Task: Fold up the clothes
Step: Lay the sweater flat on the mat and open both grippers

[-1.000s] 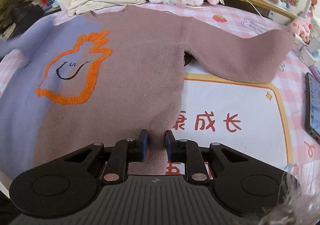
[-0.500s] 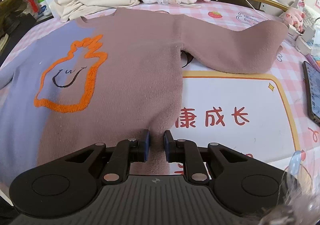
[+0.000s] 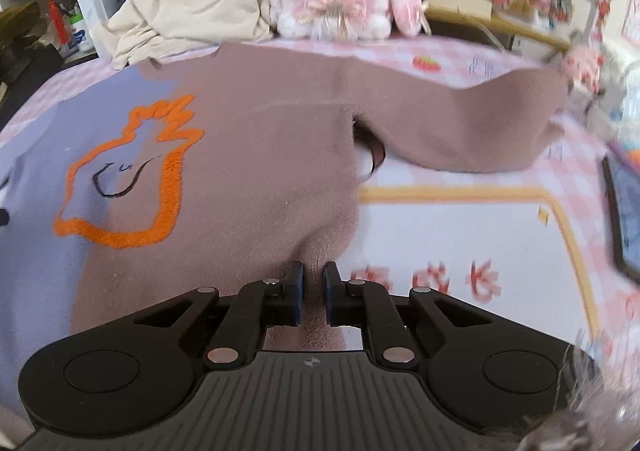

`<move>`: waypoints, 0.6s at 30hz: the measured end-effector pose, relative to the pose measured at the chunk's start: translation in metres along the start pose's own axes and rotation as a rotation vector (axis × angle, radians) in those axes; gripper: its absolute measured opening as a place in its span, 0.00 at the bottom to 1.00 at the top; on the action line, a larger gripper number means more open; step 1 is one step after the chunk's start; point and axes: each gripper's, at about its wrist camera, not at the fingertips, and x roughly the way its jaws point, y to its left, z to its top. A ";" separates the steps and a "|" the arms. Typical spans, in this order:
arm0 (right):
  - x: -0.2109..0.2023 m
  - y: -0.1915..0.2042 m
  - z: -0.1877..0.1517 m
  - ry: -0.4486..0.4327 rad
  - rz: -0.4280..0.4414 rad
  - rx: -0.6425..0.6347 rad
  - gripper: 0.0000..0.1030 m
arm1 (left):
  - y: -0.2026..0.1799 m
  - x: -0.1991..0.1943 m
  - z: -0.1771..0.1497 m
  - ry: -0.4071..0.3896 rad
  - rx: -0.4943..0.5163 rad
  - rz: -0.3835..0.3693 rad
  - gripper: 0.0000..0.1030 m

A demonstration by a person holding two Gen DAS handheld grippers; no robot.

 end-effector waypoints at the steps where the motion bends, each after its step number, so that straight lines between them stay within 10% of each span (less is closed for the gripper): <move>1: 0.002 -0.001 0.002 -0.013 -0.010 -0.015 0.10 | -0.007 0.000 -0.002 0.001 0.030 0.004 0.55; 18: -0.012 0.014 -0.017 0.063 0.141 -0.076 0.09 | -0.031 0.006 0.007 -0.015 0.166 0.034 0.23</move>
